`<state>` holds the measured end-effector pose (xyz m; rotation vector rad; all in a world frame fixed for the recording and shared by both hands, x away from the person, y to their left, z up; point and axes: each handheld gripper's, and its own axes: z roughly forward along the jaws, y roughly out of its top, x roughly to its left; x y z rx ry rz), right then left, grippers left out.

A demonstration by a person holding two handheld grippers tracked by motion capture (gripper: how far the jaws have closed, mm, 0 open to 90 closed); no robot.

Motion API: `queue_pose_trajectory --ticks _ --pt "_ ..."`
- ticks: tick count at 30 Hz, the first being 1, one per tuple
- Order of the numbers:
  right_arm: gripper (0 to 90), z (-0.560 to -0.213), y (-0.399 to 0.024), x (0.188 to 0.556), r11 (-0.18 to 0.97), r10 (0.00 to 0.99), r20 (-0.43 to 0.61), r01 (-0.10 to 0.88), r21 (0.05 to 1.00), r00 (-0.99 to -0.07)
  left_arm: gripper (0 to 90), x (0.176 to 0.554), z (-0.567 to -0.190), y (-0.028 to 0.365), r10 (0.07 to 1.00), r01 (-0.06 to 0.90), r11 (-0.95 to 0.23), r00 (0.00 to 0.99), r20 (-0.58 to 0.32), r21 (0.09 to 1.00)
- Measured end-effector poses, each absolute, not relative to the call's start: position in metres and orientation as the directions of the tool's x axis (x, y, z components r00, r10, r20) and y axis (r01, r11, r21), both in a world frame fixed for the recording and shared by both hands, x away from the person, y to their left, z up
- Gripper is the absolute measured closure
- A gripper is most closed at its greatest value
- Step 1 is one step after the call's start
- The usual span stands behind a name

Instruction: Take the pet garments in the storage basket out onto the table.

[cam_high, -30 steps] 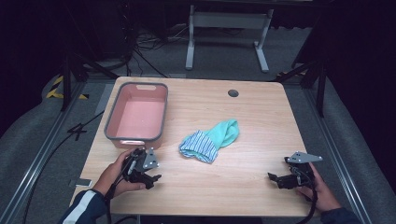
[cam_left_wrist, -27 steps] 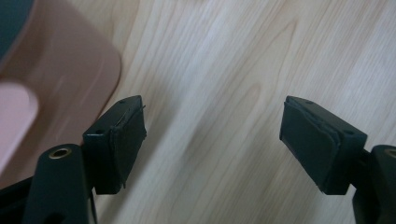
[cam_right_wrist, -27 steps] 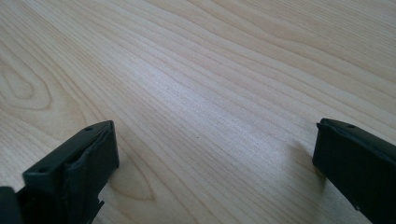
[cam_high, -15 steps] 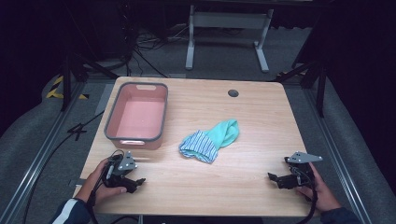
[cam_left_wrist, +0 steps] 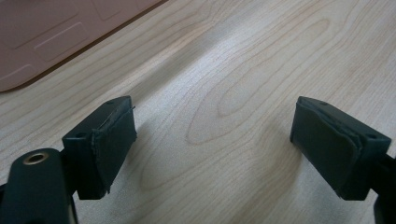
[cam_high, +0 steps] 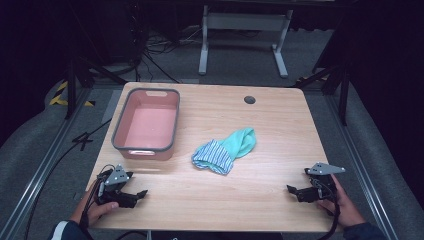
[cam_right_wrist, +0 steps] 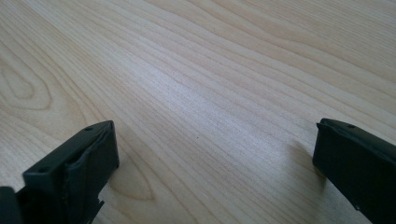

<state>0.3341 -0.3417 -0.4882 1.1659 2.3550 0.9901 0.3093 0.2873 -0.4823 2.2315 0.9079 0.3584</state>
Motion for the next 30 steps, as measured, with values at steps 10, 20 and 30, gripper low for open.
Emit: queue_pose_trajectory --ticks 10,20,30 --pt "0.6 -0.4882 -0.3414 0.3335 0.419 0.797 0.011 0.565 0.711 -0.604 14.4 0.3090 -0.4824 0.2870 0.699 0.509 -0.512 0.715 -0.009 0.692" --pt "0.6 -0.4882 -0.3414 0.3335 0.419 0.797 0.011 0.565 0.711 -0.604 14.4 0.3090 -0.4824 0.2870 0.699 0.509 -0.512 0.715 -0.008 0.691" --pt "0.6 -0.4882 -0.3414 0.3335 0.419 0.796 0.011 0.565 0.711 -0.605 14.4 0.3092 -0.4823 0.2872 0.698 0.507 -0.515 0.716 -0.005 0.691"
